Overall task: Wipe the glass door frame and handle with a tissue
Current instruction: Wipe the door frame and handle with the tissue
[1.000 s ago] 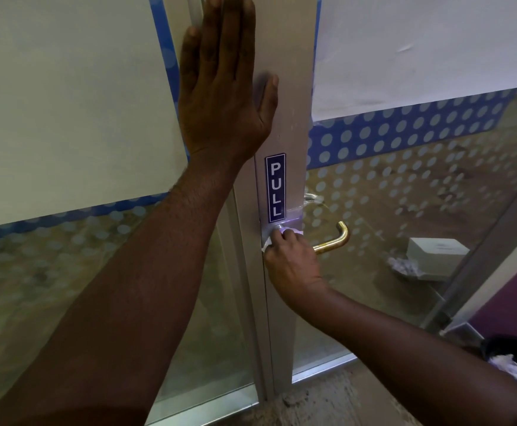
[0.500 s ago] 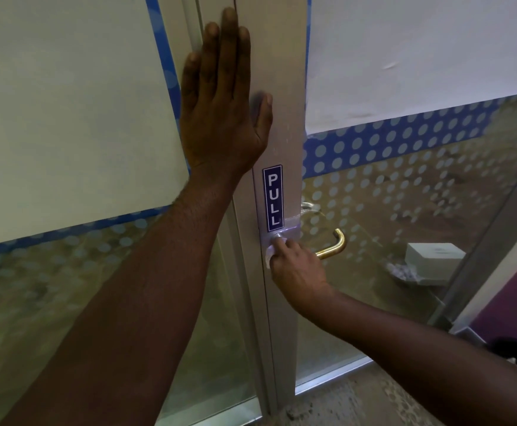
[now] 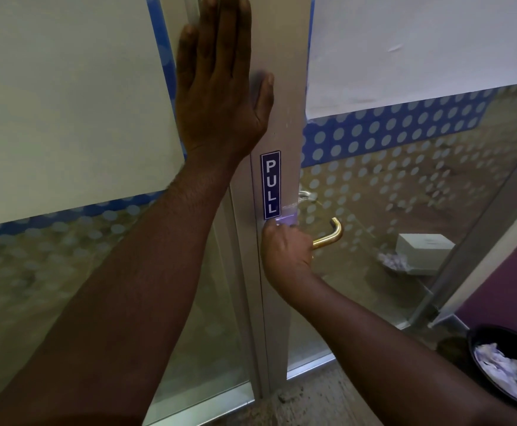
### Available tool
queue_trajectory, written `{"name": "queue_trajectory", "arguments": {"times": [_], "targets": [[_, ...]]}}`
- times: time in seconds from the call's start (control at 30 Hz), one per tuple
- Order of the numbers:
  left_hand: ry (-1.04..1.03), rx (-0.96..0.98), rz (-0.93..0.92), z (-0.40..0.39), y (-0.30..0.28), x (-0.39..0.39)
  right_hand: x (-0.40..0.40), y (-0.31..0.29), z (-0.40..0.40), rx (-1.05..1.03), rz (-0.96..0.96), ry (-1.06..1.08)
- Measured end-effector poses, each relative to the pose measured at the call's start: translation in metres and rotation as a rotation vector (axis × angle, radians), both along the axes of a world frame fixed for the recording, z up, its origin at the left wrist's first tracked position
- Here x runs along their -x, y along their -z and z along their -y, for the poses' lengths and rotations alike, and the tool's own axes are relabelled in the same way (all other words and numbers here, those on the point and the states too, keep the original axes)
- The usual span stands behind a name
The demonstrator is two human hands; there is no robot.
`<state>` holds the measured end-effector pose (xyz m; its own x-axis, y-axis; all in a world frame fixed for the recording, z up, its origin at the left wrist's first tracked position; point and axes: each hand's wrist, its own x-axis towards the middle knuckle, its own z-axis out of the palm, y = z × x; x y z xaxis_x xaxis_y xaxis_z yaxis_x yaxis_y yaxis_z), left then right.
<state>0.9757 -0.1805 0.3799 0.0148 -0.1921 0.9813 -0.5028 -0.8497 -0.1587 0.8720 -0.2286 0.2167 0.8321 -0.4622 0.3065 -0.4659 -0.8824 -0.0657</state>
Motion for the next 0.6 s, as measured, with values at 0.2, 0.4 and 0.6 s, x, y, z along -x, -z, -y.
{"name": "queue_trajectory", "arguments": {"times": [0.2,0.4,0.6], "targets": [[0.018,-0.016,-0.014,-0.002,0.000,0.003,-0.002,-0.007,0.027,-0.203,-0.030,0.018],[0.002,-0.018,-0.008,0.000,-0.001,0.000,-0.006,-0.014,0.035,-0.340,-0.079,0.011],[-0.005,-0.012,0.026,0.001,0.000,-0.003,-0.002,-0.028,0.034,-0.373,-0.095,-0.023]]}}
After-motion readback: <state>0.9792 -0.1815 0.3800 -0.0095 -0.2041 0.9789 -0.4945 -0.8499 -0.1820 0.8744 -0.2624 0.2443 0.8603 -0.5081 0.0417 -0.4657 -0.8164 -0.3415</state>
